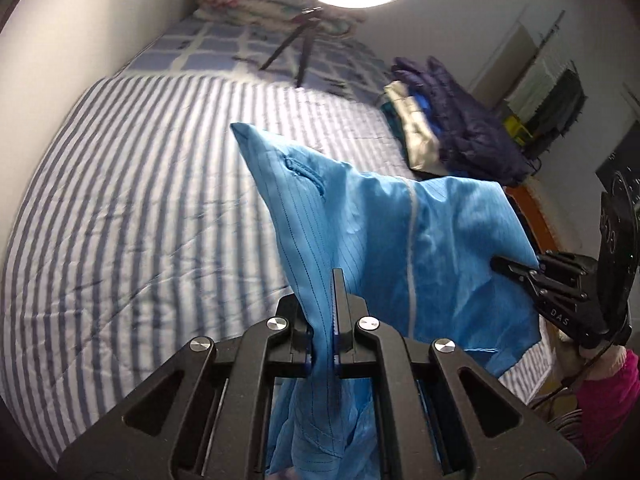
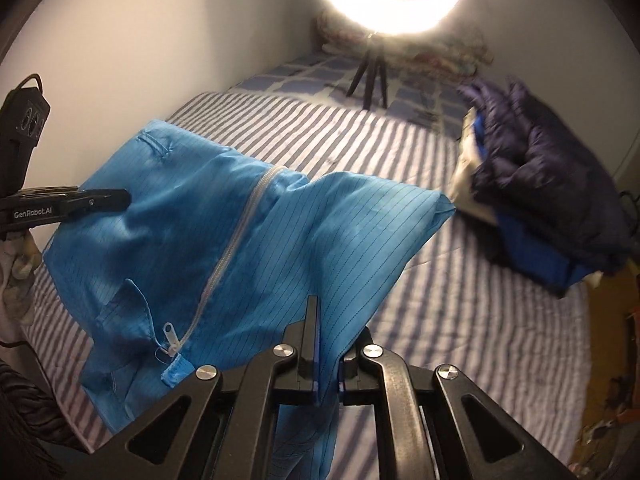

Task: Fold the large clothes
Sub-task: 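Carry the coat onto the dark clothes pile and open both grippers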

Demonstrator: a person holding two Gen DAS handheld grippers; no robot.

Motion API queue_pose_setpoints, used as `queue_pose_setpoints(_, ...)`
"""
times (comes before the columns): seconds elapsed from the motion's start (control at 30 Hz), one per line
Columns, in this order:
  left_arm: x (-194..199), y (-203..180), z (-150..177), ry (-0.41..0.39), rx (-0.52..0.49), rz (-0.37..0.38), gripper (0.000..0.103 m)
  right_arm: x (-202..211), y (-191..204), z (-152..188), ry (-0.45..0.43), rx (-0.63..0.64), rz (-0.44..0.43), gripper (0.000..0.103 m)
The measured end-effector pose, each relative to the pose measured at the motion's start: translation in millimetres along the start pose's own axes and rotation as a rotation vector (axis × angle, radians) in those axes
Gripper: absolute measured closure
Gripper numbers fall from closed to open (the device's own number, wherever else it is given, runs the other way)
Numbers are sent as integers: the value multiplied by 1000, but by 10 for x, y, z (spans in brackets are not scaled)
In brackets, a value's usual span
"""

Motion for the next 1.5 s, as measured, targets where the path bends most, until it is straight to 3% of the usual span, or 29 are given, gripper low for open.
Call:
queue_pose_setpoints(0.37,-232,-952,-523,-29,-97,122,100,604,-911,-134,-57,-54,66,100)
queue_pose_setpoints(0.6,-443,-1775,-1196,-92,-201,190,100,1051,-1797,-440,-119,-74,201,101)
queue_pose_setpoints(0.83,-880,-2455,-2225,-169,-251,230,100,1238,-2824,-1035,-200,-133,317,100)
queue_pose_setpoints(1.03,-1336,-2755,-2987,-221,-235,230,100,1090,-3566,-1601,-226,-166,395,100)
queue_pose_setpoints(1.17,-1684,-2803,-3291,-230,-212,203,100,859,-3973,-1893,-227,-175,406,100)
queue_pose_setpoints(1.33,-2144,-2685,-3465,-214,-184,153,100,473,-4358,-2067,-209,-180,405,100)
queue_pose_setpoints(1.5,-2527,-2485,-3445,-183,-157,106,100,73,-4616,-2006,-165,-194,417,100)
Point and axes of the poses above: each gripper's, at about its wrist camera, not at the fingertips, and x roughly against the way its jaws point, y to its left, z to its underside, the point moved 7 cm from there along -x, roughly the way its jaws point, and after that the axes turned 4 degrees about -z, right-handed, at the moved point
